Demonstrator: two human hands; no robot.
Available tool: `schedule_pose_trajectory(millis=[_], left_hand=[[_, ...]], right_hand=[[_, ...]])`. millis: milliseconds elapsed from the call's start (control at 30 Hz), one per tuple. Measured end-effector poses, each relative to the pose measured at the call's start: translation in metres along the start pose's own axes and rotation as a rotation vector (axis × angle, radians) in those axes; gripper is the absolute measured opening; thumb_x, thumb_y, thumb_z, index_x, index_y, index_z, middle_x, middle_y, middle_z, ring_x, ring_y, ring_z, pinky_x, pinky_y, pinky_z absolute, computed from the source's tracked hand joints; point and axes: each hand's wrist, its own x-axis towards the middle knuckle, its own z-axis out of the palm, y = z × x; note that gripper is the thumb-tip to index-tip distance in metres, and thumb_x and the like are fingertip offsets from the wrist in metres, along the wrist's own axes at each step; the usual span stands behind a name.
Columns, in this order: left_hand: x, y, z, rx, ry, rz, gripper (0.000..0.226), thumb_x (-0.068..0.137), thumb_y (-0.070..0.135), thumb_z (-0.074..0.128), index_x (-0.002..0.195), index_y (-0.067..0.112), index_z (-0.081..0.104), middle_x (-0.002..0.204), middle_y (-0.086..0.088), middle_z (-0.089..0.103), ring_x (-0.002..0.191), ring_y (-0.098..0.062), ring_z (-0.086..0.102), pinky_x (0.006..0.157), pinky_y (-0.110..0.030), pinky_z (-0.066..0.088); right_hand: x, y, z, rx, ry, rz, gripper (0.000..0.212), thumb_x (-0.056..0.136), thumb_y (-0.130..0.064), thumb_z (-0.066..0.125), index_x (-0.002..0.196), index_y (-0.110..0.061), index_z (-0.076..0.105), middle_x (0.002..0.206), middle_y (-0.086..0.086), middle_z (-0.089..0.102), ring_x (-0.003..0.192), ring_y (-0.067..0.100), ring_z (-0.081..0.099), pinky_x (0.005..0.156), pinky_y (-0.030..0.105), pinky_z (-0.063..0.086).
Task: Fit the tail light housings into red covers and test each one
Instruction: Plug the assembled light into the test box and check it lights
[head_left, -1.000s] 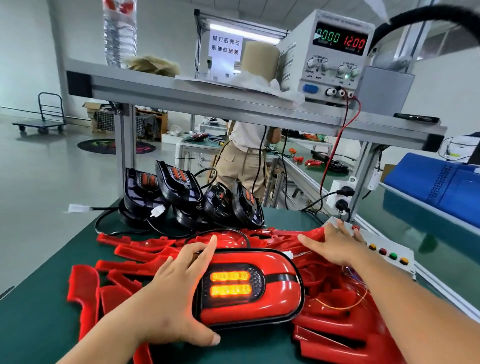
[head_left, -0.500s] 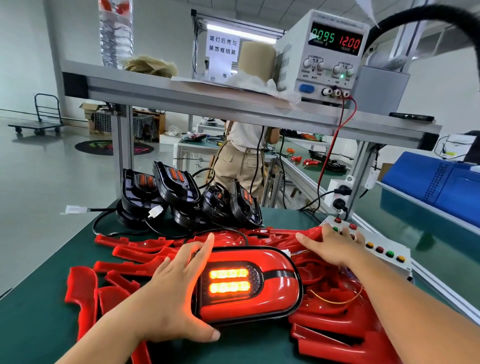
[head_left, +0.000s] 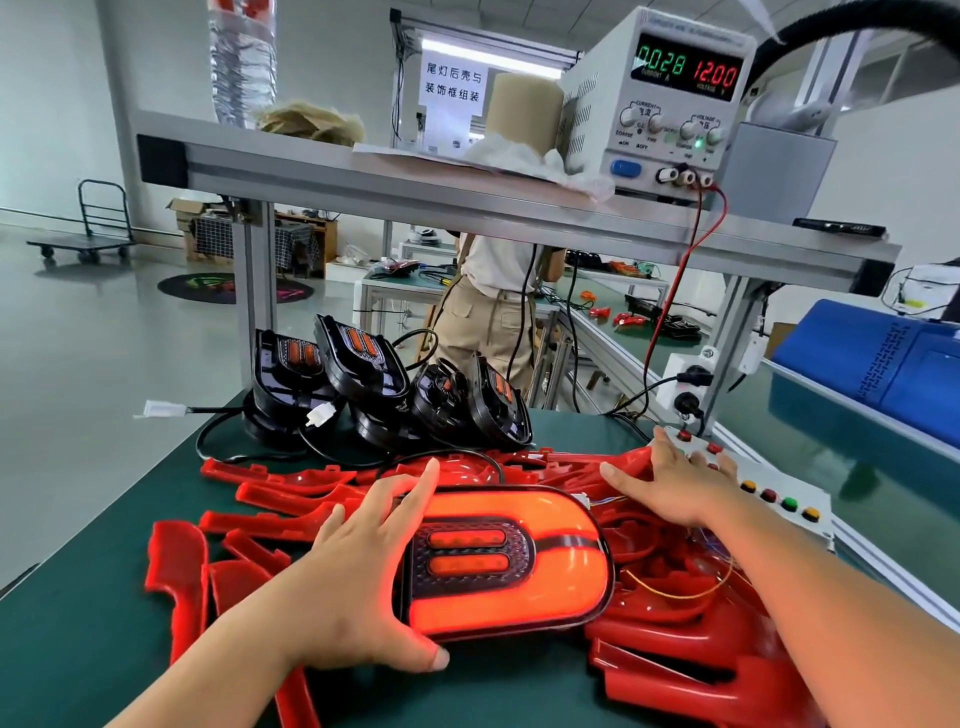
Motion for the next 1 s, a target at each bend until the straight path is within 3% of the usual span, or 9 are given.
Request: schedule_pose_trajectory(millis=[400, 567, 767, 1000], left_hand=[[0.000, 0.001, 0.000, -0.007, -0.009, 0.001, 0.142, 0.052, 0.073, 0.074, 0.125, 0.055, -0.047, 0.127, 0.042, -0.013, 0.129, 0.007, -0.002, 0.118, -0.040, -0.014], [0.000, 0.001, 0.000, -0.003, -0.011, -0.007, 0.142, 0.052, 0.073, 0.072, 0.119, 0.055, -0.051, 0.139, 0.038, -0.012, 0.141, -0.003, 0.004, 0.118, -0.041, -0.013], [0.000, 0.001, 0.000, 0.003, 0.002, -0.007, 0.141, 0.052, 0.073, 0.071, 0.120, 0.054, -0.051, 0.147, 0.030, -0.013, 0.147, -0.010, 0.004, 0.120, -0.042, -0.010], [0.000, 0.000, 0.001, 0.001, 0.002, 0.007, 0.143, 0.053, 0.073, 0.072, 0.123, 0.051, -0.050, 0.144, 0.033, -0.011, 0.142, -0.003, 0.004, 0.120, -0.043, -0.010]], right_hand=[[-0.004, -0.001, 0.000, 0.034, 0.007, 0.008, 0.137, 0.043, -0.099, -0.004, 0.155, -0.020, -0.007, 0.164, -0.002, -0.009, 0.150, 0.031, 0.006, 0.116, 0.050, 0.006], [-0.010, 0.009, -0.001, 0.152, 0.095, 0.042, 0.122, 0.052, -0.097, -0.001, 0.148, -0.026, 0.029, 0.164, -0.002, -0.001, 0.150, 0.031, 0.002, 0.116, 0.057, 0.002], [-0.026, 0.041, 0.007, 0.105, 0.111, 0.256, 0.135, 0.045, -0.096, -0.014, 0.155, -0.022, 0.011, 0.164, 0.010, -0.004, 0.148, 0.038, 0.007, 0.115, 0.058, 0.000], [-0.032, 0.050, 0.014, 0.074, 0.088, 0.258, 0.135, 0.045, -0.097, -0.015, 0.154, -0.025, 0.018, 0.164, 0.009, -0.002, 0.147, 0.038, 0.016, 0.115, 0.056, 0.005]])
